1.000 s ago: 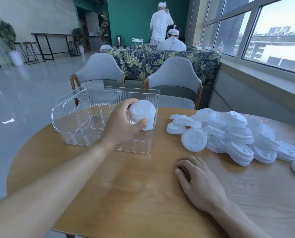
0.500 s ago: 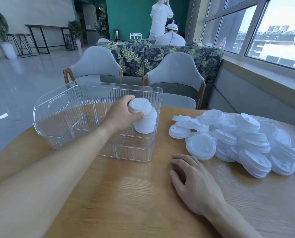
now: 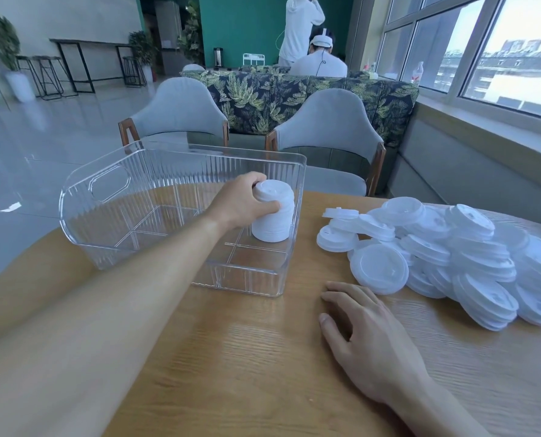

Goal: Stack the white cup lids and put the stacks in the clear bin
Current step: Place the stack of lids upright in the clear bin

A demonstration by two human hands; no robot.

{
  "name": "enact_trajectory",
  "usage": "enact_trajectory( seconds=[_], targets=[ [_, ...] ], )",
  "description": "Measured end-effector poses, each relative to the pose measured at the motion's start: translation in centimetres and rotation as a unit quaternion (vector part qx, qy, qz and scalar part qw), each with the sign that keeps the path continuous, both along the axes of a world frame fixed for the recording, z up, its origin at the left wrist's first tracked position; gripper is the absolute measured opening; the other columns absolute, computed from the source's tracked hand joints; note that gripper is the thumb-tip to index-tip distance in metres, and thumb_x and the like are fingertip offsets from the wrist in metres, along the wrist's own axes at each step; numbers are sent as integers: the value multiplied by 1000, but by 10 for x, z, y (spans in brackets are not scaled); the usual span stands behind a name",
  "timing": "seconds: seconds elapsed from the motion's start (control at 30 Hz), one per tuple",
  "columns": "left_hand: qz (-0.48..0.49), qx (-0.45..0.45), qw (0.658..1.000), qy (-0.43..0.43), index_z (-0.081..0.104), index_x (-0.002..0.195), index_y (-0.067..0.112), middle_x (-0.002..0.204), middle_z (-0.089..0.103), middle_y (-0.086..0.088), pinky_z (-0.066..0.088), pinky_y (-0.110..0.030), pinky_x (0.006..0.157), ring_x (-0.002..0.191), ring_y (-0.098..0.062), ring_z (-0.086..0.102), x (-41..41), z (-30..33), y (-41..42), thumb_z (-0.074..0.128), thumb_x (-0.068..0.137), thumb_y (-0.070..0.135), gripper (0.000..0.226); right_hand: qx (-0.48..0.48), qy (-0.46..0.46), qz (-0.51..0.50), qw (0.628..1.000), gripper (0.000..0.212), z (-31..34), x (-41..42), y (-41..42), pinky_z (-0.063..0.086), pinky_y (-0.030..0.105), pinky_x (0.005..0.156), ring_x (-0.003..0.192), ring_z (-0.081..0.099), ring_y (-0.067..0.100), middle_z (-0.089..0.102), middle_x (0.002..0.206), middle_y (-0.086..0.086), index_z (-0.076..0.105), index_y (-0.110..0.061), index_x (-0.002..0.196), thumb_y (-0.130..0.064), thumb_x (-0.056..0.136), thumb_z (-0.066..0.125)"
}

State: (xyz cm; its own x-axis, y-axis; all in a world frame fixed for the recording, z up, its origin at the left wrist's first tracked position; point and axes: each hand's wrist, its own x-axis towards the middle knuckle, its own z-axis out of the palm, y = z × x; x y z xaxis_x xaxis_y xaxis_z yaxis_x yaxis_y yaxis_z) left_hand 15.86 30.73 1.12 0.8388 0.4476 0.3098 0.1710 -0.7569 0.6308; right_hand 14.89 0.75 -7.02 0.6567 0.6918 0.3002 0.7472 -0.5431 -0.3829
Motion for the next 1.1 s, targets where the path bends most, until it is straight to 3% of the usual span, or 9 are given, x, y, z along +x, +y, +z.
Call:
enact_trajectory(
  seconds=[0.2, 0.37, 0.83, 0.97, 1.1],
  targets=[
    [-3, -9, 1000, 13, 67, 121, 21, 113, 71, 7, 55, -42, 94, 105, -16, 66, -4, 3, -3, 79, 65, 51, 64, 3, -2, -1, 1000, 32, 0, -1, 0, 27, 11, 101, 131, 39, -7, 48, 137, -29, 63, -36, 125, -45, 96, 54],
    [-4, -7, 1000, 6, 65, 125, 20, 118, 69, 5, 55, -41, 95, 108, -16, 65, -3, -2, -2, 86, 76, 38, 57, 5, -11, 3, 1000, 31, 0, -2, 1, 26, 10, 101, 130, 37, -8, 51, 136, -27, 64, -33, 124, -44, 96, 55],
    [-6, -13, 1000, 27, 63, 128, 18, 120, 68, 4, 54, -41, 97, 109, -17, 64, -4, -1, -1, 85, 78, 38, 58, 9, -8, 4, 1000, 34, -1, 0, 0, 26, 11, 105, 132, 38, -6, 50, 139, -25, 63, -33, 127, -44, 97, 53],
    [-9, -10, 999, 40, 55, 138, 21, 132, 62, 3, 50, -37, 100, 120, -19, 58, -6, -4, -3, 82, 83, 40, 64, 11, -8, 7, 1000, 34, -1, 1, 0, 28, 13, 106, 132, 38, -6, 51, 138, -25, 64, -32, 126, -44, 96, 54],
    [10, 5, 1000, 10, 40, 153, 26, 153, 49, 2, 44, -45, 110, 137, -19, 49, -13, -7, -7, 78, 83, 51, 83, 13, -5, 7, 1000, 33, 1, 0, 0, 28, 12, 105, 132, 37, -6, 50, 138, -25, 64, -32, 126, -44, 96, 54]
  ],
)
